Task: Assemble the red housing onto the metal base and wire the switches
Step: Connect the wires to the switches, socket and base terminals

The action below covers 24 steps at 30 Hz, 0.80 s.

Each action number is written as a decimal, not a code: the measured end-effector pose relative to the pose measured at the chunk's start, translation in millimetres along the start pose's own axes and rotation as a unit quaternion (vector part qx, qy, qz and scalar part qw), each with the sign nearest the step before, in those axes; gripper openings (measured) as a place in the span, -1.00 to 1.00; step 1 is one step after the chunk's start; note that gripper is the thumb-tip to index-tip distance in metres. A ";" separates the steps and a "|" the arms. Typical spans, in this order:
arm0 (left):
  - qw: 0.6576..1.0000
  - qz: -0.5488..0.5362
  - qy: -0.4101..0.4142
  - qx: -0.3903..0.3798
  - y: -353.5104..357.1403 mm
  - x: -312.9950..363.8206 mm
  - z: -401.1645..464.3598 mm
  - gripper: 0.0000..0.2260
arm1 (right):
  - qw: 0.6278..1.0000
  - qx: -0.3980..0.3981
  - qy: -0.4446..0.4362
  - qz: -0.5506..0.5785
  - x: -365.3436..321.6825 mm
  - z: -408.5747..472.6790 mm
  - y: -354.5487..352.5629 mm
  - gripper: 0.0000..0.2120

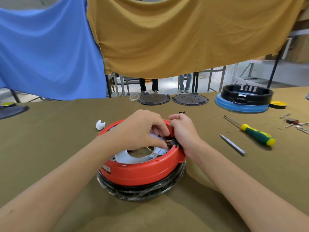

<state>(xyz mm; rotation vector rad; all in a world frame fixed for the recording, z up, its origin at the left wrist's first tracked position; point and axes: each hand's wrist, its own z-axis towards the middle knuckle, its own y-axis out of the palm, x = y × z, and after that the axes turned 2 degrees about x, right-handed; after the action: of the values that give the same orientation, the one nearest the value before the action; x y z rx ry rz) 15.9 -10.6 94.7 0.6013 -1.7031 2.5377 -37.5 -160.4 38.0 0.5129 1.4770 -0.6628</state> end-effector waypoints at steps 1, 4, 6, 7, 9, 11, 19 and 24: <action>1.000 -0.005 -0.006 0.015 -4.9 -3.5 -4.3 -0.76 | 1.000 0.000 0.000 -0.001 0.2 0.7 -0.1 -0.76; 0.994 0.034 -0.060 0.080 -21.1 -25.8 -27.5 -0.78 | 1.000 -0.001 0.003 -0.009 1.2 2.2 -1.1 -0.77; 0.979 0.059 -0.150 0.128 -27.5 -48.4 -49.9 -0.75 | 1.000 0.001 0.004 -0.009 1.5 3.5 -2.2 -0.77; 0.965 0.045 -0.203 0.158 -28.1 -59.3 -62.2 -0.73 | 1.000 0.001 0.004 -0.011 0.9 3.8 -3.0 -0.78; 0.924 -0.064 -0.303 0.224 -23.2 -75.0 -83.9 -0.74 | 1.000 -0.002 0.006 -0.013 -1.4 3.7 -5.1 -0.80; 0.866 -0.211 -0.379 0.250 -9.7 -81.6 -95.3 -0.81 | 1.000 -0.010 0.011 -0.012 -4.2 1.6 -7.4 -0.83; 0.803 -0.411 -0.328 0.281 27.3 -73.7 -101.5 -0.69 | 0.998 -0.003 -0.053 -0.035 1.5 -64.4 -29.4 -0.85; 0.779 -0.378 -0.372 0.333 38.4 -50.7 -88.9 -0.72 | 0.979 -0.066 -0.162 -0.108 21.1 -90.8 -27.8 -0.74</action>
<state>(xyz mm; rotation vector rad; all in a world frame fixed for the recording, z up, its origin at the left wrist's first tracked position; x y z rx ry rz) 27.2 63.3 14.9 2.0228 -0.2629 2.2532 -123.3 -120.6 15.3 0.1326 1.2654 -0.7720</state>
